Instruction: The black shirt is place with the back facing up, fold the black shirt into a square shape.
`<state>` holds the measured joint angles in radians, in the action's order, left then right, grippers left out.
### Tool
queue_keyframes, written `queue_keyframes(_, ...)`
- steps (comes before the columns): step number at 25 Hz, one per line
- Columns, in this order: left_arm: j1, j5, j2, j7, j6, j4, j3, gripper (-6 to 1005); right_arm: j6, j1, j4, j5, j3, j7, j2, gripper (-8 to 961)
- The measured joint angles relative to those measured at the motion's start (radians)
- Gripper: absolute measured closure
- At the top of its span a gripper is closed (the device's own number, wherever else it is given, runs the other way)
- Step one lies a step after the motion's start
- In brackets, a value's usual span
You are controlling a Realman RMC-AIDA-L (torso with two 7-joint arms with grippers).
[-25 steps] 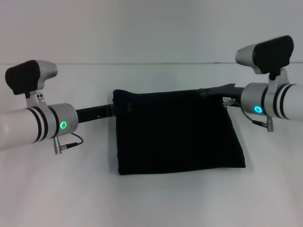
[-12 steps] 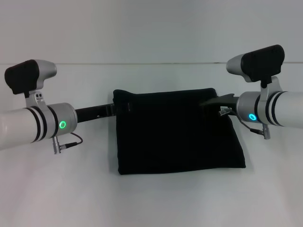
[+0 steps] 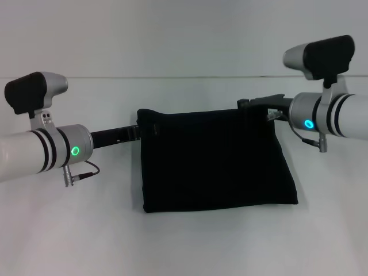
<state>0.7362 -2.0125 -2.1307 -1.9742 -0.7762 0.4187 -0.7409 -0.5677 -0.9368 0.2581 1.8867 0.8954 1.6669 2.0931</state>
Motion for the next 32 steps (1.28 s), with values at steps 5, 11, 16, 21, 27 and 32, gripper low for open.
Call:
queue_keyframes(5, 0.0, 0.0, 0.0, 0.0, -0.002, 0.0, 0.0, 49, -0.008, 0.025, 0.031, -0.017, 0.004, 0.148, -0.016, 841)
queue_keyframes(11, 0.0, -0.001, 0.001, 0.0, -0.005, 0.0, 0.0, 48, -0.164, 0.084, 0.048, -0.016, 0.007, 0.419, -0.086, 817)
queue_keyframes(16, 0.002, -0.005, 0.002, 0.0, -0.006, 0.0, -0.006, 48, -0.282, 0.138, 0.051, -0.016, 0.006, 0.595, -0.143, 625)
queue_keyframes(21, 0.004, -0.007, 0.002, 0.0, -0.013, 0.002, -0.008, 48, -0.317, 0.169, 0.052, -0.016, 0.005, 0.694, -0.172, 514)
queue_keyframes(27, 0.001, -0.008, 0.002, 0.002, -0.022, 0.017, -0.008, 48, -0.247, 0.152, 0.034, -0.017, 0.01, 0.711, -0.146, 436)
queue_keyframes(32, 0.001, -0.008, 0.003, 0.002, -0.028, 0.024, -0.008, 48, -0.16, 0.131, 0.03, -0.018, 0.011, 0.705, -0.096, 442)
